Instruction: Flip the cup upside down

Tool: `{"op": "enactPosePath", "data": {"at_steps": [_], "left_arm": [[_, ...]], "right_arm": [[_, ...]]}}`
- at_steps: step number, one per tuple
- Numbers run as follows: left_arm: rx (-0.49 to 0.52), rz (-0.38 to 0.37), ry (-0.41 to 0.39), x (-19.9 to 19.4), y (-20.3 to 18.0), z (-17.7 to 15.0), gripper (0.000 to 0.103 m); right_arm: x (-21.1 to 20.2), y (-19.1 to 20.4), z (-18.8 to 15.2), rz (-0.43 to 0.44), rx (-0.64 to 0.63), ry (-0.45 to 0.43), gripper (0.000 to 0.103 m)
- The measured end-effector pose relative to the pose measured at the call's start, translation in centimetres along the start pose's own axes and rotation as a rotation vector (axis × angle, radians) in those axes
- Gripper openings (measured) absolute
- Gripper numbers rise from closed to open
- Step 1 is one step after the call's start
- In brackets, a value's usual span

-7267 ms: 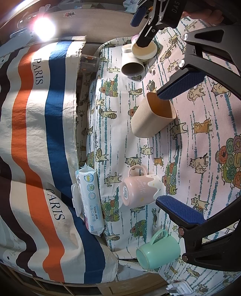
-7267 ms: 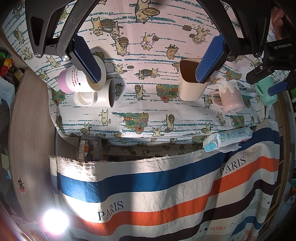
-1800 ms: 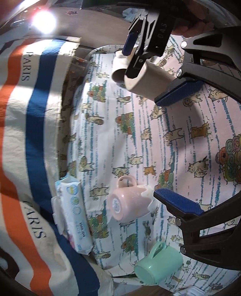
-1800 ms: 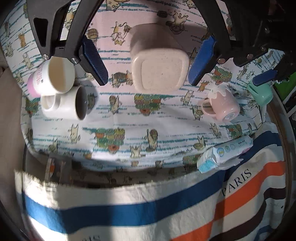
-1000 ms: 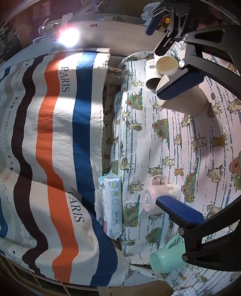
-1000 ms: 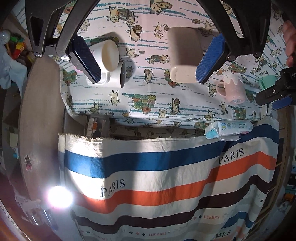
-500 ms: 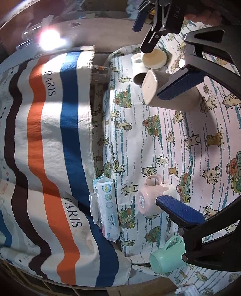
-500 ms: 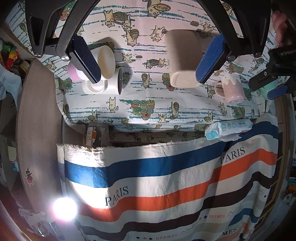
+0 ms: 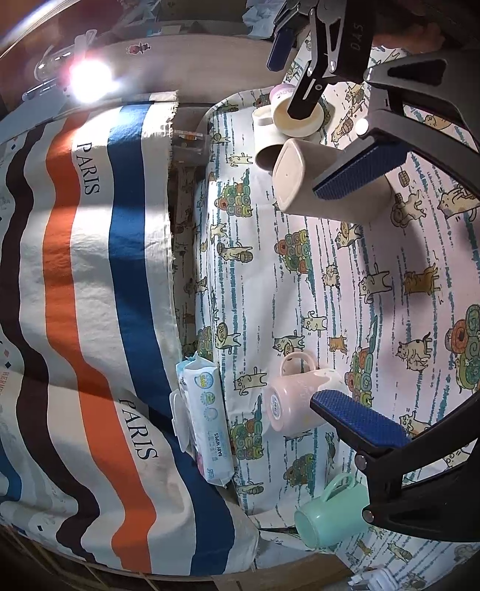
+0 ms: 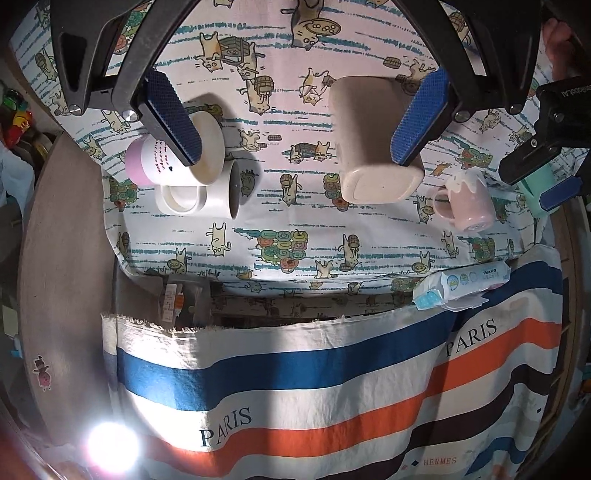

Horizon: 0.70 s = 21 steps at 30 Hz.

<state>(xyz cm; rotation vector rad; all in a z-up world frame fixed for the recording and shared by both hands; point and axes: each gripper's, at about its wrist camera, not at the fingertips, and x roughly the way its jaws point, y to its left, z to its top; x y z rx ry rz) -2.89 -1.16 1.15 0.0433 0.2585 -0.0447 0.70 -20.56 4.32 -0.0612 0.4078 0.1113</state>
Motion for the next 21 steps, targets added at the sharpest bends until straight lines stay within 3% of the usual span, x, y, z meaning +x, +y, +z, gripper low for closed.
{"op": "enactPosePath", "data": {"at_steps": [7, 11, 15, 21], "left_arm": [[0.004, 0.004, 0.003, -0.02, -0.08, -0.01, 0.103], [-0.003, -0.010, 0.053, 0.74, -0.03, -0.15, 0.103], [-0.019, 0.005, 0.022, 0.12, 0.30, -0.19, 0.103], [-0.023, 0.007, 0.052, 0.75, 0.42, -0.23, 0.103]], "right_arm": [[-0.30, -0.03, 0.11, -0.007, 0.000, -0.009, 0.103], [-0.30, -0.05, 0.10, -0.006, 0.000, -0.009, 0.103], [-0.42, -0.03, 0.12, -0.009, -0.001, -0.015, 0.103], [-0.39, 0.00, 0.19, -0.009, -0.005, -0.014, 0.103]]}}
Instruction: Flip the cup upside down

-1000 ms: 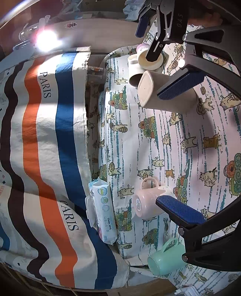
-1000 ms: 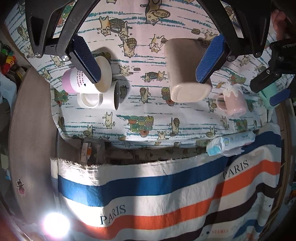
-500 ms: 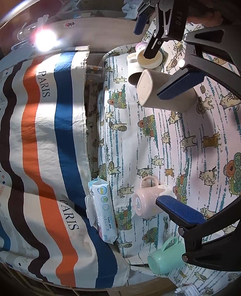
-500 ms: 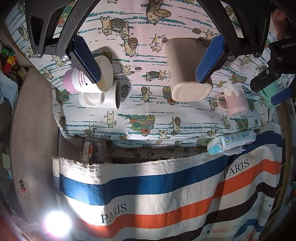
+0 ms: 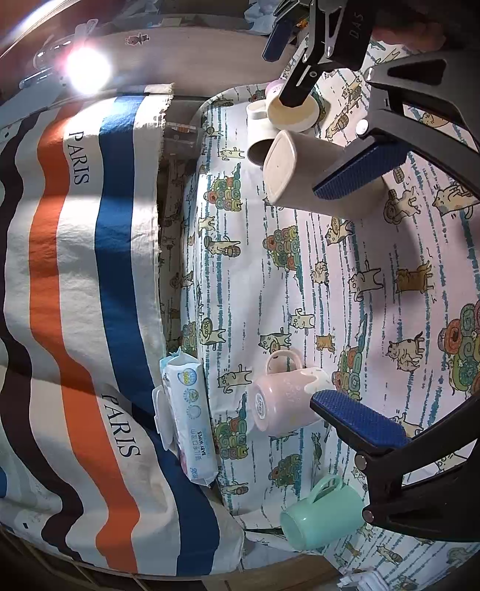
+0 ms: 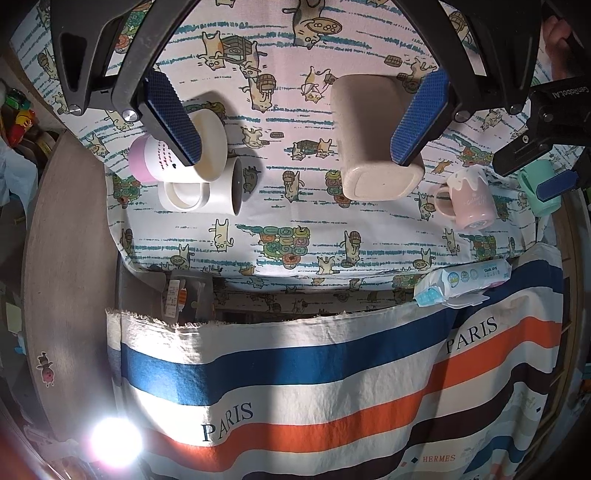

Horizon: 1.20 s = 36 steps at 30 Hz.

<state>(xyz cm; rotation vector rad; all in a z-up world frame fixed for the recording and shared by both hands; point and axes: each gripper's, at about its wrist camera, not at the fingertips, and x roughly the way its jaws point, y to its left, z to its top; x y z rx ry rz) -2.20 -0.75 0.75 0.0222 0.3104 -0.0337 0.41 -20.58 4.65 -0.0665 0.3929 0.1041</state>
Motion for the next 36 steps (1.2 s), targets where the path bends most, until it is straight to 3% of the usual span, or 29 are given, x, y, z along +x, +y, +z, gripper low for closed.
{"op": "enactPosePath", "data": {"at_steps": [36], "left_arm": [[-0.003, -0.001, 0.020, 0.29, 0.22, 0.02, 0.103]], "right_arm": [[0.06, -0.05, -0.03, 0.000, 0.001, 0.000, 0.103]]}}
